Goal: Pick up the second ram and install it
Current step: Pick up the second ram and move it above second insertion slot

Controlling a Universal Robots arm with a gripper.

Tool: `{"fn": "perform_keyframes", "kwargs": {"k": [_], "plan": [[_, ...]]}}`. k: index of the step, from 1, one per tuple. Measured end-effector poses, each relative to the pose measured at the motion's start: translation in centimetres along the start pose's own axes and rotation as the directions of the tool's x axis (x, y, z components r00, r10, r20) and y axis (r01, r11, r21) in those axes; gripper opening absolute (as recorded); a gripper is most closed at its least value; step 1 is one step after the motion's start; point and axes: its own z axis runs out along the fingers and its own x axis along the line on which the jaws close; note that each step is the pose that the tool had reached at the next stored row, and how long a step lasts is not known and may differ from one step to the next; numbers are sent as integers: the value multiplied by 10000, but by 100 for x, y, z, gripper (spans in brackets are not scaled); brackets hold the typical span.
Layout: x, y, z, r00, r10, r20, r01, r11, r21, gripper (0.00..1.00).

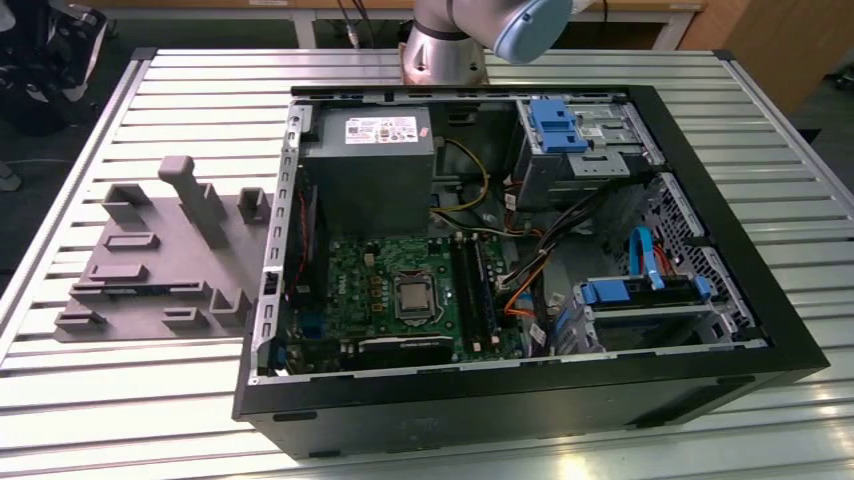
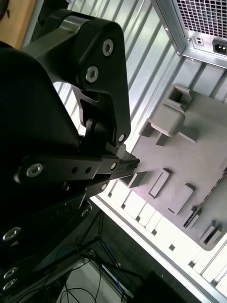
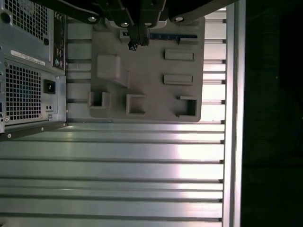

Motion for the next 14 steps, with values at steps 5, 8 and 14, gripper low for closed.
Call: {"fn": "perform_keyframes", "kwargs": {"k": [5,8,14], "plan": [[0,-4,2,10000,-69,-3,69,10000,-2,11],[0,-4,2,10000,-70,-3,70,10000,-2,11],[0,-4,2,10000,-74,-3,74,10000,-2,11]]}}
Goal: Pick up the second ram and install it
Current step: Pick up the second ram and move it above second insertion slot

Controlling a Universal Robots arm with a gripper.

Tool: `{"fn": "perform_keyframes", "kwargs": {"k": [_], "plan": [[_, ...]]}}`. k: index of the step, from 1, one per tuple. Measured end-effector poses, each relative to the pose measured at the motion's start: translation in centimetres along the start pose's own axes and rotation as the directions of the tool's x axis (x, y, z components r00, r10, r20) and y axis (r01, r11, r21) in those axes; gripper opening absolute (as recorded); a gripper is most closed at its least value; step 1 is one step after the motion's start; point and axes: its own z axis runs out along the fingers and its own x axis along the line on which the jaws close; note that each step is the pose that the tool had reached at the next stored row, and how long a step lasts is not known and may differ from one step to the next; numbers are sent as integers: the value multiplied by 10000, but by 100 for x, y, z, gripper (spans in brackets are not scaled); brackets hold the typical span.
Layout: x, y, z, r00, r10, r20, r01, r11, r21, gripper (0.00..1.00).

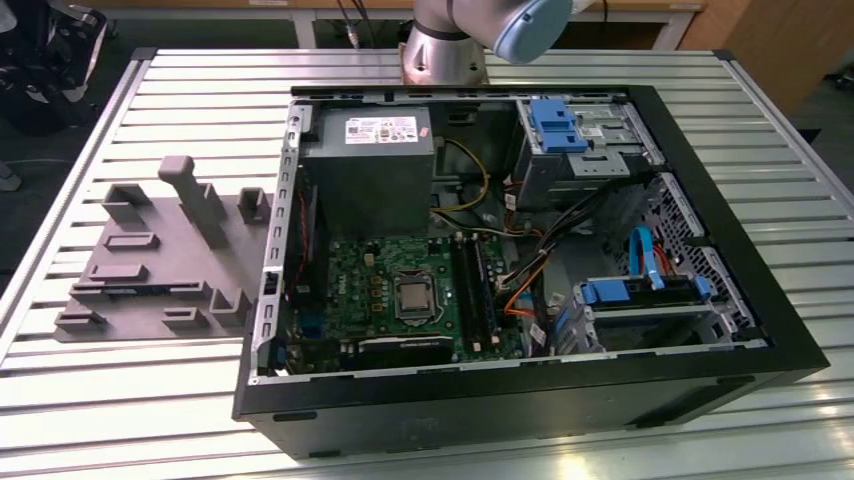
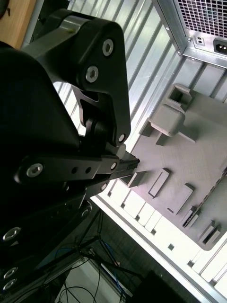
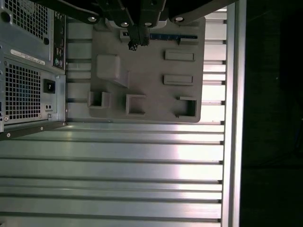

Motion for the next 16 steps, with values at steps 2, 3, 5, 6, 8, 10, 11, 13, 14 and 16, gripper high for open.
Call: {"fn": "perform_keyframes", "kwargs": {"k": [2,3,5,6,8,10,11,13,14,16], "plan": [[0,0,0,10000,-1,0,1,10000,0,11],[0,0,0,10000,-1,0,1,10000,0,11],[0,0,0,10000,-2,0,2,10000,0,11],[0,0,0,10000,-2,0,2,10000,0,11],[0,0,0,10000,-14,-1,14,10000,0,11],[0,0,0,10000,-55,-3,55,10000,-1,11],[0,0,0,10000,-88,-4,88,10000,-2,11],[0,0,0,9998,-202,-9,202,9998,-5,11],[0,0,1,9996,-268,-12,268,9996,-6,11],[0,0,1,9992,-407,-17,407,9992,-10,11]]}}
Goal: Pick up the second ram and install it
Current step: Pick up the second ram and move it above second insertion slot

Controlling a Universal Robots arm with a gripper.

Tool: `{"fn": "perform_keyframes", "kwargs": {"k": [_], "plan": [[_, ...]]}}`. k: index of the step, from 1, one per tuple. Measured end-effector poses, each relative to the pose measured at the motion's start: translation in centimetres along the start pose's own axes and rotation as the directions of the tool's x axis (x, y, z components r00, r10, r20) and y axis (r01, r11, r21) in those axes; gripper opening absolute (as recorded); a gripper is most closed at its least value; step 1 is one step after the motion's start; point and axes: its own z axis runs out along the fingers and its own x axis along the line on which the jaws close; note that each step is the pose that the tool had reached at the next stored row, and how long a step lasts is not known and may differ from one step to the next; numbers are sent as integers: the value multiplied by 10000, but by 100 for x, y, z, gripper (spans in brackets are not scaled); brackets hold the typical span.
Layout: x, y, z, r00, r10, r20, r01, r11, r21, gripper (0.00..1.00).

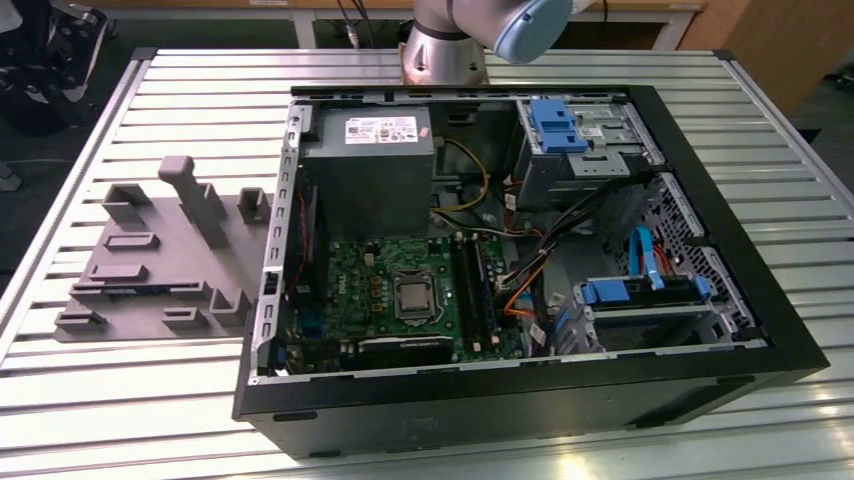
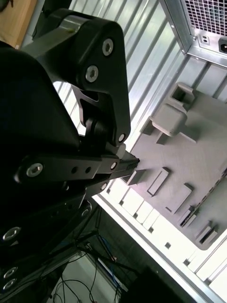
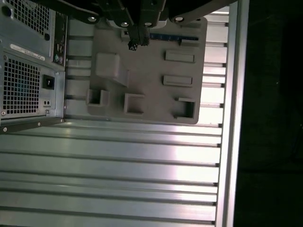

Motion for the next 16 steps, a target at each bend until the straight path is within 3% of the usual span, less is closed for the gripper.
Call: {"fn": "perform_keyframes", "kwargs": {"k": [16], "plan": [[0,0,2,9950,-994,-43,993,9950,-27,11]]}}
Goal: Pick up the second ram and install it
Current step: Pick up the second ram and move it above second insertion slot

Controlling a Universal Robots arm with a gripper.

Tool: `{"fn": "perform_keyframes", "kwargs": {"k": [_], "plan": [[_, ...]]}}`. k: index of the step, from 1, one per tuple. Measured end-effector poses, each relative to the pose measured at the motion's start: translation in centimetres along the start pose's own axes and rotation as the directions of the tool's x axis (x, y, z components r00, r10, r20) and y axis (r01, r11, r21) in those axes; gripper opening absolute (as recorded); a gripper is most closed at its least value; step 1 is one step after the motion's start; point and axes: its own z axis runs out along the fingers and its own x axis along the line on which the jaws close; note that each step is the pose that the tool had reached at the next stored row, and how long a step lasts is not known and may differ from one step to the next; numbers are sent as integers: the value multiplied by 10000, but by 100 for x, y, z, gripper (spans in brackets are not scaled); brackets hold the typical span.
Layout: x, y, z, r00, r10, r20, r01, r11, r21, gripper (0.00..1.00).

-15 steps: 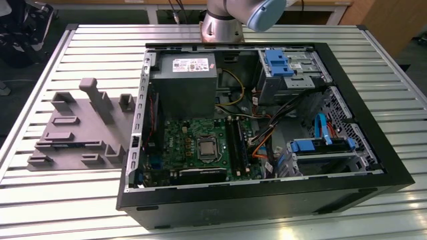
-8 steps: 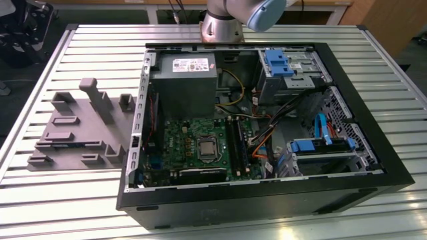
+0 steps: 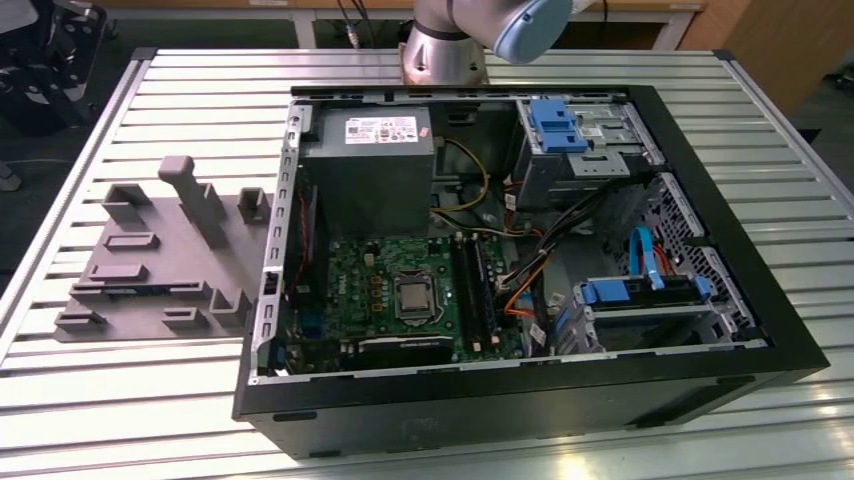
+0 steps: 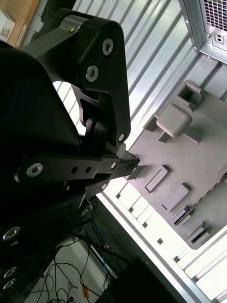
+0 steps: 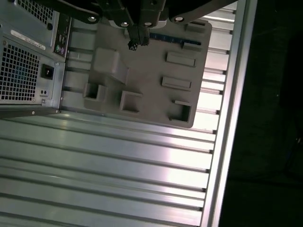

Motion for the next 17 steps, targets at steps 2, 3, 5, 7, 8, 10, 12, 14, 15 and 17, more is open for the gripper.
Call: {"fn": "perform_keyframes", "kwargs": {"k": [2,3,5,7,8,10,12,14,15,17], "plan": [[0,0,0,9999,-114,-6,114,9999,-3,11],[0,0,0,9998,-178,-8,178,9998,-4,11],[0,0,1,9996,-294,-13,294,9996,-7,11],[0,0,1,9991,-412,-18,412,9992,-10,11],[0,0,1,9989,-471,-21,471,9989,-12,11],[0,0,1,9982,-594,-26,594,9982,-15,11],[0,0,1,9974,-713,-31,713,9975,-18,11],[0,-1,1,9965,-831,-36,831,9965,-22,11],[0,-1,1,9960,-889,-39,889,9960,-23,11],[0,-1,2,9948,-1014,-44,1014,9948,-26,11]]}}
